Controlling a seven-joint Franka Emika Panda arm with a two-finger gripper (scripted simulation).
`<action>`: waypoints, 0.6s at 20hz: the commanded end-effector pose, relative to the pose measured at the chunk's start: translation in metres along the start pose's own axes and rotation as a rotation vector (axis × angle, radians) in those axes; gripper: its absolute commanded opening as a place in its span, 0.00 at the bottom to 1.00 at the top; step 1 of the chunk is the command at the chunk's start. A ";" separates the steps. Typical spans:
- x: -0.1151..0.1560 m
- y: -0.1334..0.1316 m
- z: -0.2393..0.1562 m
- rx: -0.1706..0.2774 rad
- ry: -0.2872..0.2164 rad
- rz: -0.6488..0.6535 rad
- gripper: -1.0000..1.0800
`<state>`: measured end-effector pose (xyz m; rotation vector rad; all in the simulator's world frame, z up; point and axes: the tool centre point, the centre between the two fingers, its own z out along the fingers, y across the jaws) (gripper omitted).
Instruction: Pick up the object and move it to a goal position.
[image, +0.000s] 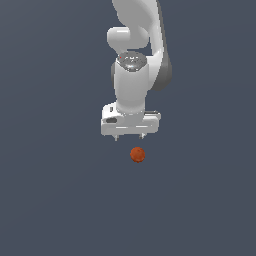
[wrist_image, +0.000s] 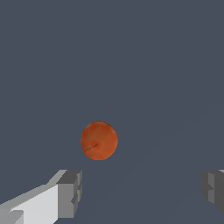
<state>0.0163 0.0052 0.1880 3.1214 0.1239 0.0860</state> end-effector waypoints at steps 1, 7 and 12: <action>0.000 0.000 0.000 0.000 0.000 0.000 0.96; -0.003 0.002 0.006 0.000 -0.001 0.028 0.96; -0.005 0.003 0.010 0.000 -0.002 0.047 0.96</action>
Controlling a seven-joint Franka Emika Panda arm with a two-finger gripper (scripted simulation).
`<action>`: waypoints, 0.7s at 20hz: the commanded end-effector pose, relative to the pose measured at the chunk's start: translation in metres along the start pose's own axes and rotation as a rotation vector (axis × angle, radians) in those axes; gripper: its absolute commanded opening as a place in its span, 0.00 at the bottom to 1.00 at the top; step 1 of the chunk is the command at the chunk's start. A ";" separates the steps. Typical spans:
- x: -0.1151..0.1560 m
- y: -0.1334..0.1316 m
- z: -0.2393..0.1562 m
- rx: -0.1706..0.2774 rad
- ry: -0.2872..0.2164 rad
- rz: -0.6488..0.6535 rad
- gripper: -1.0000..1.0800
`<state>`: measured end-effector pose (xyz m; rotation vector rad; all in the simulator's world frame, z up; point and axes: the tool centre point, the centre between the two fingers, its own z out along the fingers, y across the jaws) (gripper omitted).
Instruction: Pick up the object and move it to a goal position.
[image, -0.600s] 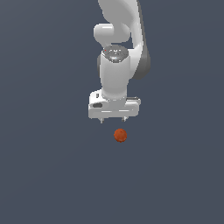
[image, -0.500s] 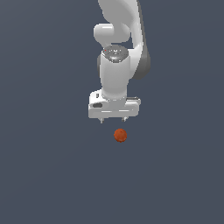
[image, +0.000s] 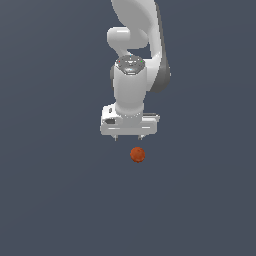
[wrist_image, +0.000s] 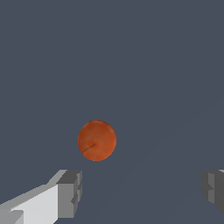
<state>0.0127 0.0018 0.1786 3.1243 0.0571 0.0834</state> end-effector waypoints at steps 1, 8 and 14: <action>0.000 0.000 0.001 0.000 0.000 0.003 0.96; 0.000 -0.001 0.002 0.000 -0.001 -0.009 0.96; 0.000 -0.004 0.008 0.000 -0.005 -0.076 0.96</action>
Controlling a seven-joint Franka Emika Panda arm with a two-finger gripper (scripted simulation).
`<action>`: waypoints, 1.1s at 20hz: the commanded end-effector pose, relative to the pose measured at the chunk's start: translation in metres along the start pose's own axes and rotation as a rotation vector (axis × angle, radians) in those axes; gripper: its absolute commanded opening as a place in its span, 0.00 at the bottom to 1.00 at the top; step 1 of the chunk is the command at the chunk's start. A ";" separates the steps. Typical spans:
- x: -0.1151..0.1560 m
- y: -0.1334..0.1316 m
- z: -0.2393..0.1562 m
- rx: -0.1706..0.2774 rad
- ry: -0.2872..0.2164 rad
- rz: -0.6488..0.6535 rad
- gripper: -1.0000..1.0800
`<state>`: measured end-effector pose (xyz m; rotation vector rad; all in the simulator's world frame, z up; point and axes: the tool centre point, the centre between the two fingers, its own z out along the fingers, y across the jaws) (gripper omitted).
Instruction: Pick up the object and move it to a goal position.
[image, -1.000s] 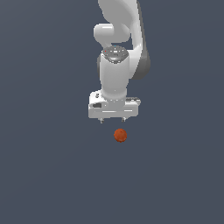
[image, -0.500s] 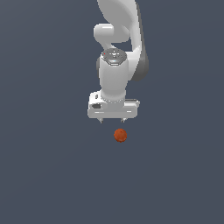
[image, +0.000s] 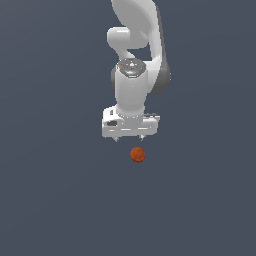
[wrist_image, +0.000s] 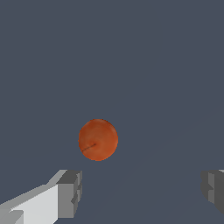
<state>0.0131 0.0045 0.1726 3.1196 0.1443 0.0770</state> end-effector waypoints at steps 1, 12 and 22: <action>0.000 -0.002 0.004 0.000 -0.003 -0.036 0.96; 0.001 -0.016 0.031 0.006 -0.021 -0.311 0.96; 0.001 -0.033 0.058 0.023 -0.034 -0.602 0.96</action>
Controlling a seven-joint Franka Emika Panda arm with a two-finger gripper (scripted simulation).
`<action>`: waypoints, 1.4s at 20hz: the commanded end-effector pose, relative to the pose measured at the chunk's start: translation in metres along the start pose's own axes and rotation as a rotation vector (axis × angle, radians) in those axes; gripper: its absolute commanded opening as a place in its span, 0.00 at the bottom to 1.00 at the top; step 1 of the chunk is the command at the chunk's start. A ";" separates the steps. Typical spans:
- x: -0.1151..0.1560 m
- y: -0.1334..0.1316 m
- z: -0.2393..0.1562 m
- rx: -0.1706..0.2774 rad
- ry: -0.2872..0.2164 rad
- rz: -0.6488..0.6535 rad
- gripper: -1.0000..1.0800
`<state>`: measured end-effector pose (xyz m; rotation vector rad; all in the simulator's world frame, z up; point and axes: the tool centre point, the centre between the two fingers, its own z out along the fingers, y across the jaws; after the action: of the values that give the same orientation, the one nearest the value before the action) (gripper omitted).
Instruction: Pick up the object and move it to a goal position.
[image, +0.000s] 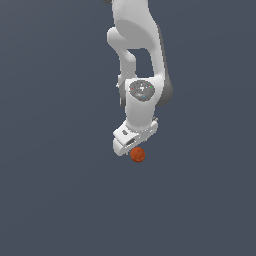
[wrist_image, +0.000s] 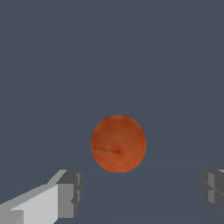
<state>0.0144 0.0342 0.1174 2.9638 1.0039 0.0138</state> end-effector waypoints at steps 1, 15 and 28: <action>0.002 -0.003 0.006 0.004 -0.001 -0.064 0.96; 0.007 -0.011 0.020 0.015 -0.003 -0.217 0.96; 0.006 -0.012 0.064 0.015 -0.003 -0.217 0.96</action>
<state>0.0123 0.0467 0.0601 2.8496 1.3234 -0.0011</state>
